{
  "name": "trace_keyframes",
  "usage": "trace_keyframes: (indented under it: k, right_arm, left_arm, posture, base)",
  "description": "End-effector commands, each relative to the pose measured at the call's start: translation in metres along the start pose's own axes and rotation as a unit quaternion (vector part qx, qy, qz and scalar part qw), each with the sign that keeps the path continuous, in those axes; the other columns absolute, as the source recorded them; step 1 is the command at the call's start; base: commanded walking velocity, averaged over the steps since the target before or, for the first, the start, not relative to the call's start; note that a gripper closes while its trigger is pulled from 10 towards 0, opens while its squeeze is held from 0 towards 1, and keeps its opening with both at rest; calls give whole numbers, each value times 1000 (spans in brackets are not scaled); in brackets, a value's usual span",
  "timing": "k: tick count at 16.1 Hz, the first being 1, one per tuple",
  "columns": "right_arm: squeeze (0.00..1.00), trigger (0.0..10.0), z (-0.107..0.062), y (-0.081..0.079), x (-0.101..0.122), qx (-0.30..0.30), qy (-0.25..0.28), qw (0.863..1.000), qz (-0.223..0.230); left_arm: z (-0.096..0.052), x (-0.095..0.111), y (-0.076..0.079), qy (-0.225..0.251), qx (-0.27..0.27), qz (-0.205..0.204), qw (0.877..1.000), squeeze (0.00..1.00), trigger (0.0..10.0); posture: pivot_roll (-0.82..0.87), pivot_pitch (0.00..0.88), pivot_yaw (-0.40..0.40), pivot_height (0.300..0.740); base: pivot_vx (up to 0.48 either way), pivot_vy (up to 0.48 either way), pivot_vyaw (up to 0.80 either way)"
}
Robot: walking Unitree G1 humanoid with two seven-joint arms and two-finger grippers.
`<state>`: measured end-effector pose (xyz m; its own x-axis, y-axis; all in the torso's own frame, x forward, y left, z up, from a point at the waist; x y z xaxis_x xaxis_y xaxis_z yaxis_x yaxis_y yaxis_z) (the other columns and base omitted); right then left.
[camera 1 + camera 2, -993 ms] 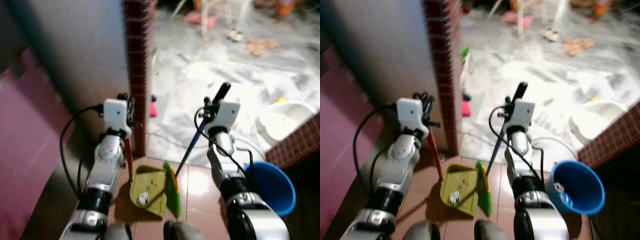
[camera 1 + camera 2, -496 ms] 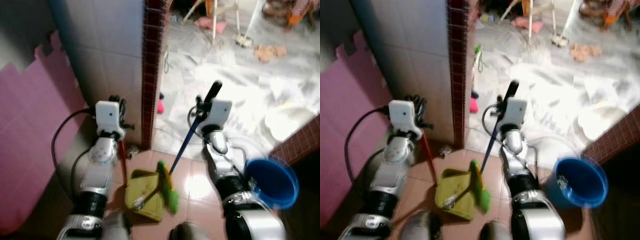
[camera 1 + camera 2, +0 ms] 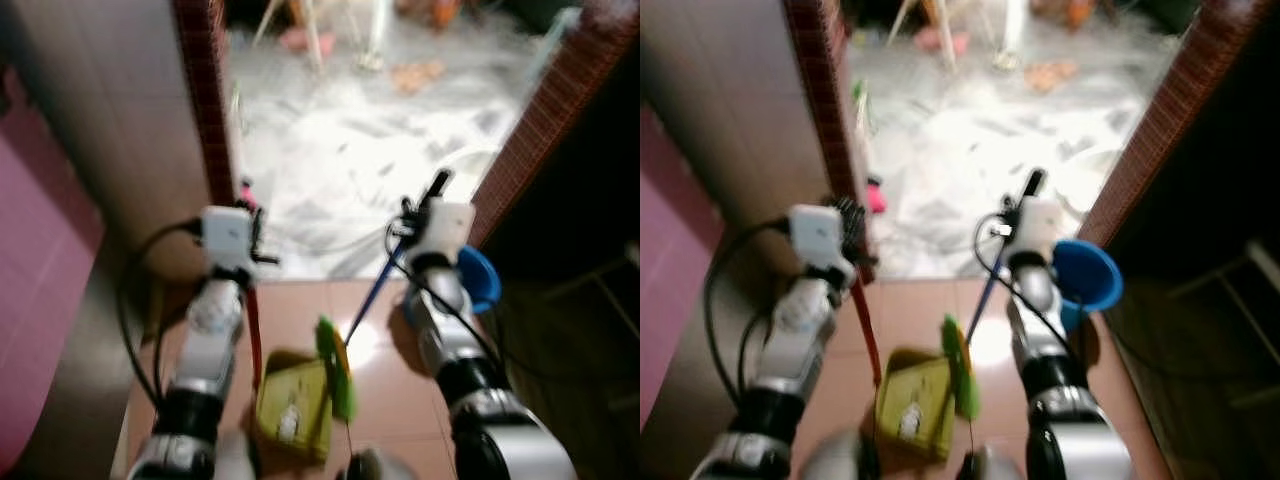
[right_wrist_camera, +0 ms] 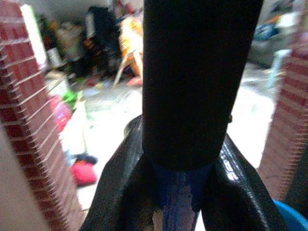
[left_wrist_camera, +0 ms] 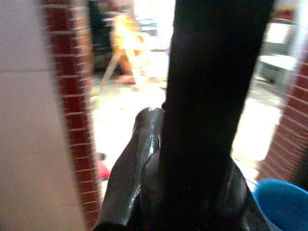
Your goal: Sweep floor
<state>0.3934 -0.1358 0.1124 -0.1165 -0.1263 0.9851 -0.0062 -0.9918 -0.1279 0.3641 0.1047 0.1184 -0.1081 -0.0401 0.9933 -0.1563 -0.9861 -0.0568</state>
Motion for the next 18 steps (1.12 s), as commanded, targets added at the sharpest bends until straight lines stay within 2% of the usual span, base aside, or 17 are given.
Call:
trace_keyframes:
  k: [1,11,15,18]
  right_arm:
    - [0,10000,5,-7,8,7,8,1000,-2]
    - [0,10000,8,-3,12,2,11,1000,-7]
    - [0,10000,8,-1,12,2,12,1000,-11]
    - [0,10000,8,5,13,-2,12,1000,-23]
  left_arm:
    - [6,19,-4,33,4,-3,999,0,10000]
    - [10,19,-4,30,7,-12,999,0,10000]
    - [12,13,-24,13,58,-53,997,0,10000]
    - [12,11,-41,7,93,-67,993,0,10000]
  posture:
    - [28,0,-56,740]
    - [16,5,-48,740]
    - [10,7,-49,740]
    - [9,7,-50,740]
  base:
    - [-251,0,-575]
    - [-250,0,-632]
    - [0,0,-495]
    - [0,0,-481]
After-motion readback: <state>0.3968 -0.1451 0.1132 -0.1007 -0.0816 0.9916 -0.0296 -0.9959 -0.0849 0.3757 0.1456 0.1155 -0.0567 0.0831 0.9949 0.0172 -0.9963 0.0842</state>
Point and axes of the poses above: a point about 5 cm out from each wrist's last joint towards the gripper, its own z axis pointing out of the wrist towards the gripper, its own x axis along the axis of the wrist's last joint, y = z × x, the point moved 5 cm from there along z, pointing out of the wrist towards the gripper, and after that the axes turned 2 degrees about z, right-handed, at the moved point
